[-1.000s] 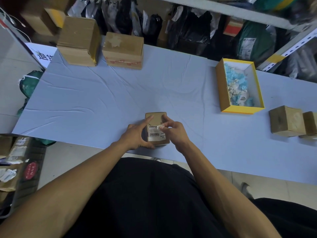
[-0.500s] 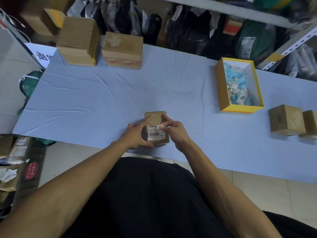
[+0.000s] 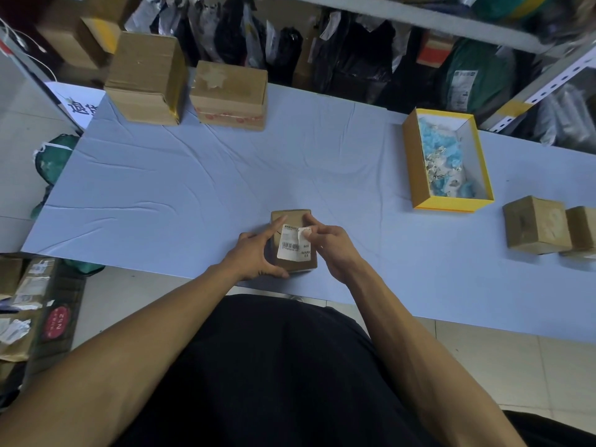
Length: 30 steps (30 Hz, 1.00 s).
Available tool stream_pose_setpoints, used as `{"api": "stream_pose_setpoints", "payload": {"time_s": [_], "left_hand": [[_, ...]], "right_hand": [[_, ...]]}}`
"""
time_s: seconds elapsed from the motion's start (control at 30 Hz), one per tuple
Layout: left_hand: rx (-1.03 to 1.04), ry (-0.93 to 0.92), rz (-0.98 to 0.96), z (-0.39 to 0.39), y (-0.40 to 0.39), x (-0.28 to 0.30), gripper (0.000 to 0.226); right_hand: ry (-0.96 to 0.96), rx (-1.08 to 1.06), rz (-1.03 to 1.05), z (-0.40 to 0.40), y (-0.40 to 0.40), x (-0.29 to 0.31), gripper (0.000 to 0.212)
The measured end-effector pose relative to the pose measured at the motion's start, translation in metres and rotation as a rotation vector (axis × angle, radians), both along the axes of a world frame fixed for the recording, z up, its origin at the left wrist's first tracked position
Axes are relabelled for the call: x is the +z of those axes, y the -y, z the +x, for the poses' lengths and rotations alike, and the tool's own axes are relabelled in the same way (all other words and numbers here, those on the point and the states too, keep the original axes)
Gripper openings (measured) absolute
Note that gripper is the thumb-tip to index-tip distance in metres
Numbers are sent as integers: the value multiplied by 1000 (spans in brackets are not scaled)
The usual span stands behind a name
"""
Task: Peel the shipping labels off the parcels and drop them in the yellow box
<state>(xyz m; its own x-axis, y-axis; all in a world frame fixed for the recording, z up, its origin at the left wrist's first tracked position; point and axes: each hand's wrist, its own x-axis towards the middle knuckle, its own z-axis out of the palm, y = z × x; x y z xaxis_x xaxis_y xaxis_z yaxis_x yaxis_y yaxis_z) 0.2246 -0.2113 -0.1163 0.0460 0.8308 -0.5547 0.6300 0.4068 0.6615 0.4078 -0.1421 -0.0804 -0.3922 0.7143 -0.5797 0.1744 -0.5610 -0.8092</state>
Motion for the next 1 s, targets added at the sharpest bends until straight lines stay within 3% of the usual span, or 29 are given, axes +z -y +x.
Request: {"api": "stream_pose_setpoints", "payload": {"time_s": [0.37,0.57,0.8,0.9,1.0], "left_hand": [[-8,6,11,-1,0,6,125],[-14,-27,87,-17,-18,27,113],[-67,-78,80,-20,-29,29,138],[-108,-100,52,-14,-31,23,144],[-140,-113,27,-11,-30,14,147]], "right_hand": [[8,-94,-32,-4,-2,-2,18],[131,-103,-31,-9,-17,13,12],[92,-158,41,-10,-35,26,8],[144,-73,184,-7,-39,19,51],[312,273,380,-5,-36,2,106]]}}
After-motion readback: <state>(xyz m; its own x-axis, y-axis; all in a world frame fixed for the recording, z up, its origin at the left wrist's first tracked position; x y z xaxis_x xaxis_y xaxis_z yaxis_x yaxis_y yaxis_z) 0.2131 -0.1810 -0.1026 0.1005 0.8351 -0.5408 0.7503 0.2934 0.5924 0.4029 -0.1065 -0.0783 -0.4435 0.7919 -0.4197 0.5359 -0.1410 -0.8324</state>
